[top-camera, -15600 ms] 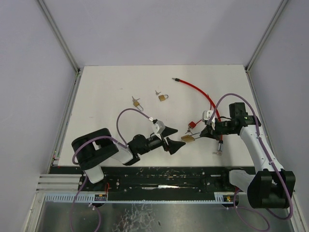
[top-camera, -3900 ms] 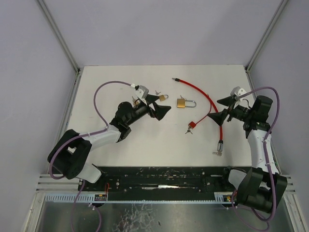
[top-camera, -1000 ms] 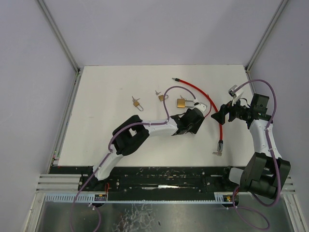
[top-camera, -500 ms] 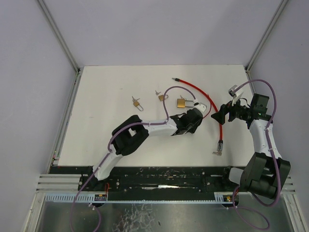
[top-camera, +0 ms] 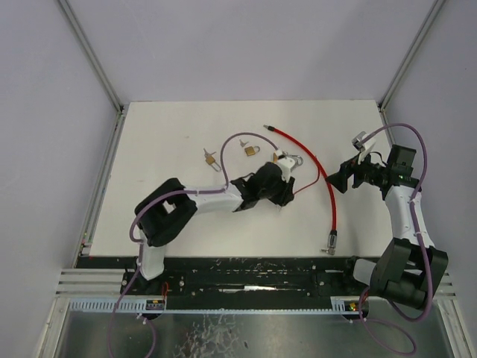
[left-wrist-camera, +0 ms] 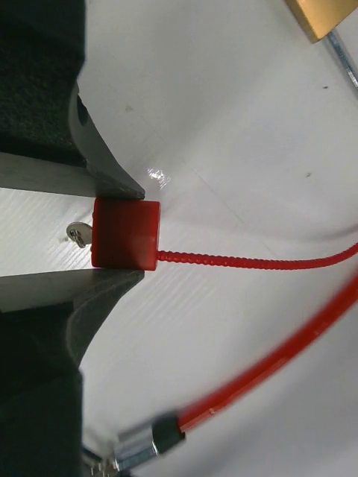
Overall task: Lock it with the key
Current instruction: Pick up the lock from the center of the board.
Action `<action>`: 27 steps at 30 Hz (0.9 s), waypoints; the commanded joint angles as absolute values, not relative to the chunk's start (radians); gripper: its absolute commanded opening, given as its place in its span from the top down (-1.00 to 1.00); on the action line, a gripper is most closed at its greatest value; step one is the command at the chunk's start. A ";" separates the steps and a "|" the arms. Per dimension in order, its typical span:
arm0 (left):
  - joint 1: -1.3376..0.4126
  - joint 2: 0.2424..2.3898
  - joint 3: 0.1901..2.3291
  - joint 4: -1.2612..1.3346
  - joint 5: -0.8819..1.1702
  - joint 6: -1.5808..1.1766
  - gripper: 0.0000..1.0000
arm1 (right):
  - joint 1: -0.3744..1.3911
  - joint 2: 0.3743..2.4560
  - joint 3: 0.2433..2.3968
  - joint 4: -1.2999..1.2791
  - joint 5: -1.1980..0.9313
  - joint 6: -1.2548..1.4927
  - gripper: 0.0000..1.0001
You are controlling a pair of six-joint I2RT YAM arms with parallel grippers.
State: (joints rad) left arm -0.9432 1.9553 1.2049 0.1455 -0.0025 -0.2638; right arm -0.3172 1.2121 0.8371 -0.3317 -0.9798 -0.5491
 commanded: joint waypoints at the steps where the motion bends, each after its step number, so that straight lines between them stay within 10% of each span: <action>1: -0.818 1.901 1.155 0.349 0.331 -0.396 1.00 | -0.319 1.170 0.825 -0.321 -1.073 -0.610 -0.77; 27: -0.709 1.915 1.145 0.524 0.956 -0.578 1.00 | -0.291 1.052 0.774 -0.577 -1.296 -1.157 -0.76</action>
State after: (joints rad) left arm -0.7162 1.9404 1.1358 0.4339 0.8394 -0.5674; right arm -0.3008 1.0935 0.7837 -0.4896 -1.2076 -0.9661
